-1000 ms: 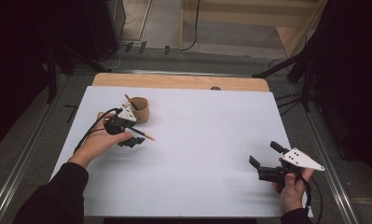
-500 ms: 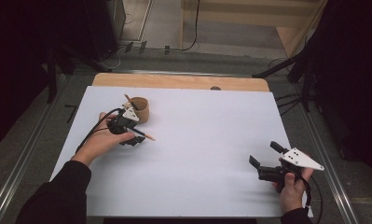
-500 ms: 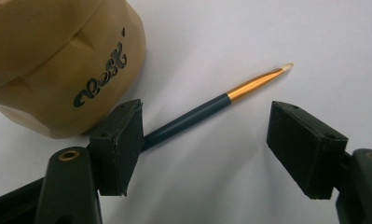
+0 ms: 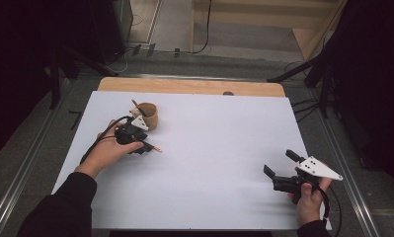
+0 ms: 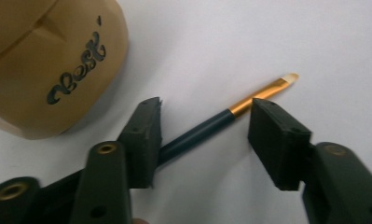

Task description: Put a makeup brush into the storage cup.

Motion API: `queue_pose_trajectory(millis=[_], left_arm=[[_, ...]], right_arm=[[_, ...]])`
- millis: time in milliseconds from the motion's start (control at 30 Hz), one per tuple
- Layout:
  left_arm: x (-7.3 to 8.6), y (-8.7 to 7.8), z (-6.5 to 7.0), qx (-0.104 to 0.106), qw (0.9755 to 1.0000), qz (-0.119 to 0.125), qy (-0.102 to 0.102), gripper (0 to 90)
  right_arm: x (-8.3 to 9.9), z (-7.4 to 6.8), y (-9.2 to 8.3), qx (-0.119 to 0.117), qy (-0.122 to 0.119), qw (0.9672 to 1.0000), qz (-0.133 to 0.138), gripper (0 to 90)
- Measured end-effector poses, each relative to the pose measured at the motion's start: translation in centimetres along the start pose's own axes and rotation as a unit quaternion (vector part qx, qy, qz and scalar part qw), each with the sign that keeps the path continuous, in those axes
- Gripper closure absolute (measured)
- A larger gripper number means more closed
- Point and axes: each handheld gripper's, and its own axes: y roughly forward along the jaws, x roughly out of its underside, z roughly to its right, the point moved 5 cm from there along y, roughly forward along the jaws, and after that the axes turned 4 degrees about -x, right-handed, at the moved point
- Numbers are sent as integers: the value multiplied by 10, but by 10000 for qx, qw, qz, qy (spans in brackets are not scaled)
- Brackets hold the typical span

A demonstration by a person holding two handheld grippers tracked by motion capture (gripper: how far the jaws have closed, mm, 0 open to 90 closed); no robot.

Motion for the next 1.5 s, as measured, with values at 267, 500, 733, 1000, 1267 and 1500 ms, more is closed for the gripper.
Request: queue_pose_trajectory(millis=[267,500,733,1000,1267,1500], left_arm=[[3,-4,2,391,9991,-112,-68,833],[5,-6,1,705,9964,-243,-414,818],[5,-5,1,688,9954,-330,-583,831],[3,-6,5,504,9972,-362,-422,845],[8,-7,2,608,9957,-127,-686,847],[6,-18,2,566,9949,284,-788,846]], right_arm=[[0,0,0,13,-16,10000,-8,0],[1,1,0,32,7,10000,-18,0],[0,0,1,26,-14,10000,-29,0],[1,0,2,31,-11,10000,-50,0],[3,-4,5,-34,-56,9999,-113,0],[2,-7,7,-67,-56,9999,-115,0]])
